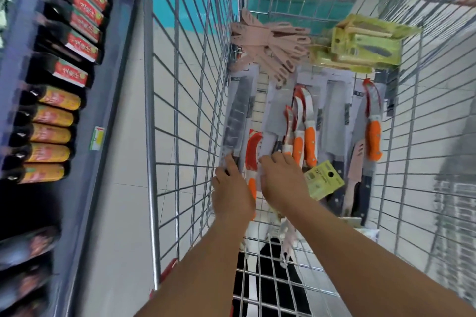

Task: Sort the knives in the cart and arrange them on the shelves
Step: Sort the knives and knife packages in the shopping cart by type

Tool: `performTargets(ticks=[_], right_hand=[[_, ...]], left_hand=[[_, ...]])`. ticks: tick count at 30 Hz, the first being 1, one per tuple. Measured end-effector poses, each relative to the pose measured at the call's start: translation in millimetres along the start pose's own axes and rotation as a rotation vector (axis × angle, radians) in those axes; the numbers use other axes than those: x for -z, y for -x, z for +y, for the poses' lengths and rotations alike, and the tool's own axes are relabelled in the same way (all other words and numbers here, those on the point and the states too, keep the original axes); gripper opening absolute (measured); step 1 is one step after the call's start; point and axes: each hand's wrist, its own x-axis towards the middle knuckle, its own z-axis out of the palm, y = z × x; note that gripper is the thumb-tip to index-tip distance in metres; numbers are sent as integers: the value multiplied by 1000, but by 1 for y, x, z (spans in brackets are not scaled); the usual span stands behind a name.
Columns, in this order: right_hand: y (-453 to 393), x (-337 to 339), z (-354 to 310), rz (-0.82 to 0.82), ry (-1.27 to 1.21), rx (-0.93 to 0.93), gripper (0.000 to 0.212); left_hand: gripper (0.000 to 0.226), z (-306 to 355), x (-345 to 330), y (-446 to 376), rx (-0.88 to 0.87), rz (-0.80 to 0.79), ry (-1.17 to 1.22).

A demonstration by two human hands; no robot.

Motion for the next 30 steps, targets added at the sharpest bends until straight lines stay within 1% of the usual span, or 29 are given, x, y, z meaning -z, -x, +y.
performTargets(ticks=[4, 6, 9, 11, 13, 16, 19, 23, 26, 28, 30], right_hand=[[-2, -5, -6, 12, -28, -35, 46], [0, -10, -11, 19, -85, -52, 53], [0, -17, -20, 44, -106, 1, 60], [-2, -23, -24, -3, -33, 72, 70], [-4, -29, -27, -65, 1, 88, 78], [-7, -38, -34, -124, -32, 62, 79], [-10, -40, -38, -149, -63, 14, 81], [-6, -34, -44, -106, -126, -63, 82], [-4, -34, -53, -64, -151, -170, 76], [-5, -36, -57, -75, -136, -212, 74], [-5, -38, -59, -66, -90, -216, 74]], left_hand=[[77, 3, 10, 5, 28, 26, 108], [77, 6, 16, 9, 38, 38, 145], [84, 7, 23, 12, 49, 41, 163], [91, 6, 26, 13, 68, 26, 194], [93, 6, 28, 14, 86, 14, 222], [89, 6, 30, 13, 99, 19, 248], [91, 5, 30, 12, 105, 7, 266], [88, 2, 29, 12, 85, 12, 267], [83, 1, 30, 13, 75, 10, 267], [81, 2, 30, 13, 68, 5, 271], [82, 3, 31, 14, 65, 1, 277]])
